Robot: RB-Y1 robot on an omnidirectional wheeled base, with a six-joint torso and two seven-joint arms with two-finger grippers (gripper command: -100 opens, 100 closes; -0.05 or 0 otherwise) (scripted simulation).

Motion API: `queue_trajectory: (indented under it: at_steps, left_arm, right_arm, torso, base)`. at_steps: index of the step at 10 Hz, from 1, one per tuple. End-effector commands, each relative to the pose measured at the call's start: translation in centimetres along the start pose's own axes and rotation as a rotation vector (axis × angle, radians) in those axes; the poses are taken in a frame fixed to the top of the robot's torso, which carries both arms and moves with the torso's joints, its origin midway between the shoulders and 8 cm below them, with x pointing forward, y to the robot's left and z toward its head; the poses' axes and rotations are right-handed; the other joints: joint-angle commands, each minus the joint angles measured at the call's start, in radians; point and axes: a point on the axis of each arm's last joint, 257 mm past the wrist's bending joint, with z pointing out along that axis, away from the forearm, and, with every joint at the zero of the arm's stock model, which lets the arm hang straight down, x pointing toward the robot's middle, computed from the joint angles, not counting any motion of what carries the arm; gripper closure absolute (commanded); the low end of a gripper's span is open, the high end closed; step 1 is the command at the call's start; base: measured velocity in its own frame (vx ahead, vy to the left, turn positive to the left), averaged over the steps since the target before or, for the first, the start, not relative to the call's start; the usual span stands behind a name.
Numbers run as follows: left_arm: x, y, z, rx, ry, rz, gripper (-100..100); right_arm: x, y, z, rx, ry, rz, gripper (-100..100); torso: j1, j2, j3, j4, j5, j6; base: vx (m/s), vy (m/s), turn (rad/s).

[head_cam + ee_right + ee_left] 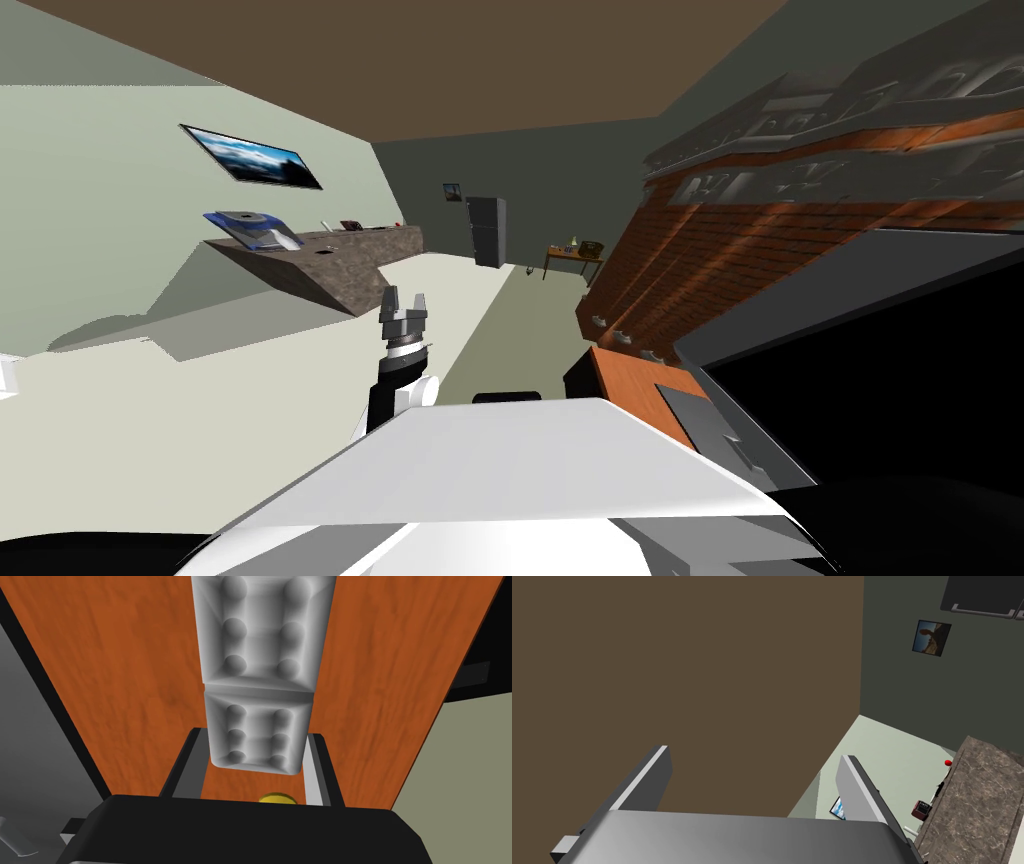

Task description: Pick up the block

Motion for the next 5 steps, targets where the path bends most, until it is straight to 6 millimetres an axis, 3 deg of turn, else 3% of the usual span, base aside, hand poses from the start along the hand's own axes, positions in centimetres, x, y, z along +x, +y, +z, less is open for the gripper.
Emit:
queue_trajectory:
  at_steps: [1, 3, 4, 5]
  left_arm:
    - [0.0, 0.0, 0.0, 0.000, 0.000, 0.000, 0]
    - [0.0, 0.0, 0.0, 0.000, 0.000, 0.000, 0]
    - [0.0, 0.0, 0.0, 0.000, 0.000, 0.000, 0]
    - [0.0, 0.0, 0.0, 0.000, 0.000, 0.000, 0]
  right_arm:
    - [-0.9, -1.7, -1.5, 0.005, -0.001, -0.010, 100]
    - [-1.4, -2.8, -2.5, 0.012, 0.000, -0.017, 100]
    - [-1.1, -2.2, -2.1, 0.010, 0.000, -0.016, 100]
    - [-1.2, -2.3, -2.1, 0.010, 0.000, -0.015, 0]
  torso:
    - [0.000, 0.000, 0.000, 0.000, 0.000, 0.000]
    - [0.005, -0.001, 0.000, 0.000, 0.001, 0.000]
    - [0.006, -0.001, -0.001, 0.000, 0.001, 0.000]
    - [0.003, -0.001, -0.001, 0.000, 0.000, 0.000]
  base:
    - [0.004, 0.068, -0.046]
    - [0.019, 0.079, -0.043]
    - [0.010, 0.037, -0.009]
    - [0.002, 0.008, 0.001]
